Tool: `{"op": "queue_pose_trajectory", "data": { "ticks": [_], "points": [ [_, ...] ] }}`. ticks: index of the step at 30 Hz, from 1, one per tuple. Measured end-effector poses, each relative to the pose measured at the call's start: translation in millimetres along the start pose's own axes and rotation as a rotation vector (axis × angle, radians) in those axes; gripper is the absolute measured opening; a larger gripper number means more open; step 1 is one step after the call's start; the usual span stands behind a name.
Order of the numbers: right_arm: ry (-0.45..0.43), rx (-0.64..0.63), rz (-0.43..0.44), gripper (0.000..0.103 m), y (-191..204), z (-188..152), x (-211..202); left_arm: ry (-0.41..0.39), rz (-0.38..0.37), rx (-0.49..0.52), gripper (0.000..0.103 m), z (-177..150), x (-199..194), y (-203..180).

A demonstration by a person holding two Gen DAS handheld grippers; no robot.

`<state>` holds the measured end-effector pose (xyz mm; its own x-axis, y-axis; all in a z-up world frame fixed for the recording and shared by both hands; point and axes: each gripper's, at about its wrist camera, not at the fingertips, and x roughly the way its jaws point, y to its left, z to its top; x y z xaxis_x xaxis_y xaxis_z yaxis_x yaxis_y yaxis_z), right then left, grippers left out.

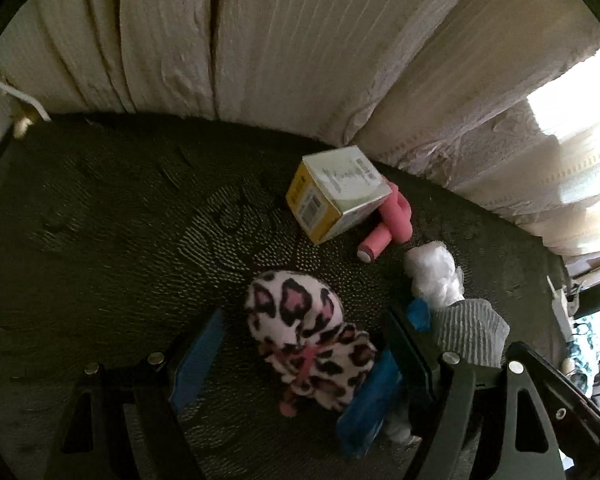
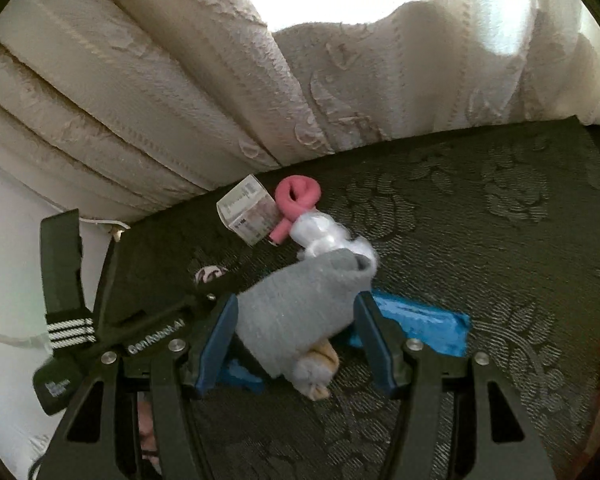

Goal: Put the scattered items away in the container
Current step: 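Grasp the grey sock with the right gripper while the left gripper reaches the leopard plush, then carry the grey sock and leopard plush over the red box while both grippers hold them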

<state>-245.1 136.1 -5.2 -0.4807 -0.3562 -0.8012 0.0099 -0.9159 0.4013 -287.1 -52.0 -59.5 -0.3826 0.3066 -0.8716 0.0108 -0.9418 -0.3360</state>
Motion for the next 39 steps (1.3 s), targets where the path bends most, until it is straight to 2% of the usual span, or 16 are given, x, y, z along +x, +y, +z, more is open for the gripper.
{"op": "queue_pose_trajectory", "data": {
  "ticks": [2, 3, 5, 6, 9, 15, 16, 17, 18, 24, 34, 39],
  "points": [
    [0.006, 0.011, 0.0, 0.064, -1, 2, 5, 0.023, -0.025, -0.019, 0.079, -1, 6, 3],
    [0.01, 0.018, -0.001, 0.064, -2, 2, 8, 0.03, -0.026, -0.022, 0.067, -2, 8, 5],
    [0.019, 0.035, -0.01, 0.065, -5, 2, 12, 0.031, -0.011, -0.009, 0.06, -4, 8, 5],
    [0.024, 0.042, -0.017, 0.068, -7, 2, 15, 0.032, -0.018, 0.0, 0.049, -4, 7, 4],
    [0.038, 0.068, -0.026, 0.074, -13, 0, 21, 0.03, -0.019, 0.032, 0.045, -7, 5, -1],
    [0.052, 0.078, 0.01, 0.074, -16, 2, 28, 0.027, -0.016, 0.06, 0.041, -18, -5, -8],
    [0.06, 0.081, 0.036, 0.07, -15, 1, 29, 0.029, -0.019, 0.061, 0.041, -20, -7, -8],
    [0.065, 0.078, 0.055, 0.057, -15, 0, 29, 0.033, -0.018, 0.063, 0.041, -24, -9, -9],
    [0.065, 0.065, 0.064, 0.051, -13, -2, 27, 0.035, -0.016, 0.064, 0.041, -27, -11, -10],
    [0.047, 0.025, 0.078, 0.036, -7, -17, 4, 0.028, -0.014, 0.036, 0.039, -47, -33, -10],
    [-0.057, 0.046, 0.031, 0.034, -34, -57, -84, -0.036, 0.004, 0.083, 0.039, -73, -94, -24],
    [-0.084, 0.073, -0.002, 0.034, -59, -87, -122, -0.053, -0.004, 0.143, 0.039, -92, -118, -60]
  ]
}}
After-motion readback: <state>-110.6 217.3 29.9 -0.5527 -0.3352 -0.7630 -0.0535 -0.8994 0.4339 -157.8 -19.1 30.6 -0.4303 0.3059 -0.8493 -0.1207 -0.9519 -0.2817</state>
